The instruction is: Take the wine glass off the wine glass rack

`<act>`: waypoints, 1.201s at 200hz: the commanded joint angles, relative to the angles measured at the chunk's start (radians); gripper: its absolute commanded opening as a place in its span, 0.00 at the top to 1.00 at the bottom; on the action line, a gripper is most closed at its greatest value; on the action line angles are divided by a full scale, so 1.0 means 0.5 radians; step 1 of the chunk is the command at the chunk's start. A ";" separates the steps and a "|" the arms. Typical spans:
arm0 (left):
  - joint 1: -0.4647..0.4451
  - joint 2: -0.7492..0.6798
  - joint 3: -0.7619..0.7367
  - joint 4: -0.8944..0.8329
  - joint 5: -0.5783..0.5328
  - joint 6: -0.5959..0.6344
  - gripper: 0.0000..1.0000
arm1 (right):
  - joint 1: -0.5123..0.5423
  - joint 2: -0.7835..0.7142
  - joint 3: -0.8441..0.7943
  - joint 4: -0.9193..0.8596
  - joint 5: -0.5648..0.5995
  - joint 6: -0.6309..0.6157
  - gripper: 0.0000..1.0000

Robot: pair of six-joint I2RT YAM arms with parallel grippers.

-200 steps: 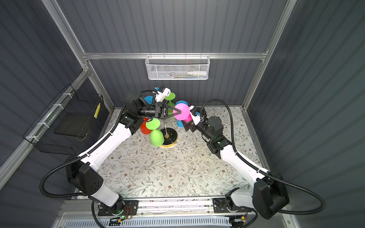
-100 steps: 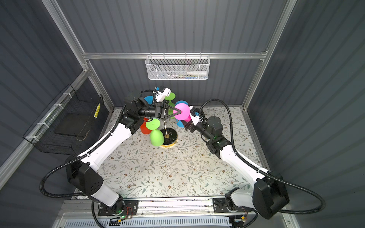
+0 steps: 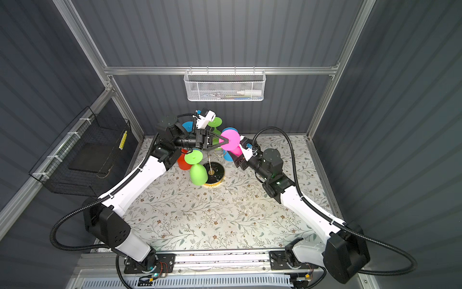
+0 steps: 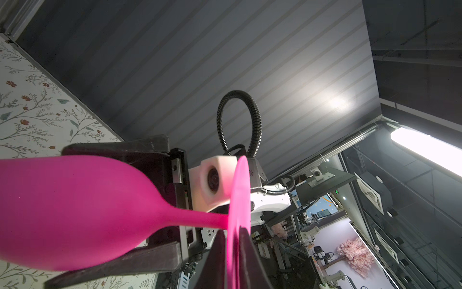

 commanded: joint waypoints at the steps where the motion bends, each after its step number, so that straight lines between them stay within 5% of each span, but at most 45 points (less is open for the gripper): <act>1: 0.033 -0.030 0.058 0.039 0.003 0.006 0.74 | 0.024 -0.084 0.011 -0.048 0.034 0.025 0.37; 38: 0.046 -0.054 0.043 0.049 -0.027 0.022 0.48 | 0.028 -0.176 -0.012 -0.148 0.032 0.107 0.41; 100: 0.228 -0.208 -0.107 -0.025 -0.268 0.195 0.38 | 0.029 -0.385 0.066 -0.641 0.158 0.278 0.47; 129: 0.237 -0.364 -0.232 -0.259 -0.752 0.839 0.37 | 0.031 -0.434 0.306 -1.165 0.211 0.378 0.50; 155: 0.228 -0.461 -0.520 0.066 -0.991 1.276 0.38 | 0.031 -0.473 0.454 -1.491 0.186 0.468 0.52; 207: 0.112 -0.430 -0.678 0.458 -1.102 2.237 0.43 | 0.033 -0.425 0.656 -1.910 0.180 0.586 0.53; 240: 0.070 -0.300 -0.626 0.554 -1.053 2.614 0.49 | 0.037 -0.337 0.755 -2.045 0.138 0.624 0.54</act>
